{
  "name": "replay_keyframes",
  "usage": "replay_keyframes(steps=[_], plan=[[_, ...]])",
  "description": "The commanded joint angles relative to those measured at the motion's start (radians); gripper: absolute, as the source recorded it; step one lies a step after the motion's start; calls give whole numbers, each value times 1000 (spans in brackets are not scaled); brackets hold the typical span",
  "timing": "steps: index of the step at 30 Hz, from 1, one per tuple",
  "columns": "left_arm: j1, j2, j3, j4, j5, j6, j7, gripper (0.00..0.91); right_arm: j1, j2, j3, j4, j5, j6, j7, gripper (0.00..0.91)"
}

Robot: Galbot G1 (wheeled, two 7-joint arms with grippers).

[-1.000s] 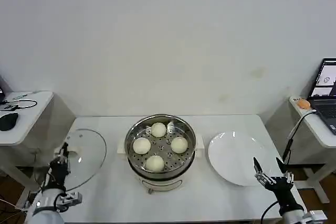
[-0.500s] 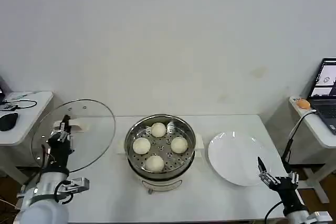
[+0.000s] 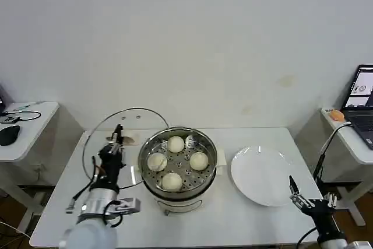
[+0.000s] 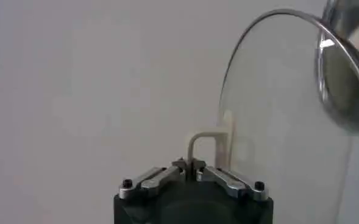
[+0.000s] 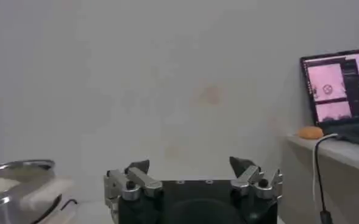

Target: Take steamed baozi put them in steamer then cover it.

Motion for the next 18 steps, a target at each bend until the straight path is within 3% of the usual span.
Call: replay_keyframes(steps=[1, 18], plan=[[-140, -111, 216, 80, 160, 144, 111, 0, -5, 47, 12, 32, -50, -9, 0, 907], [-161, -200, 286, 197, 235, 144, 158, 0, 94, 14, 2, -58, -70, -29, 0, 907]])
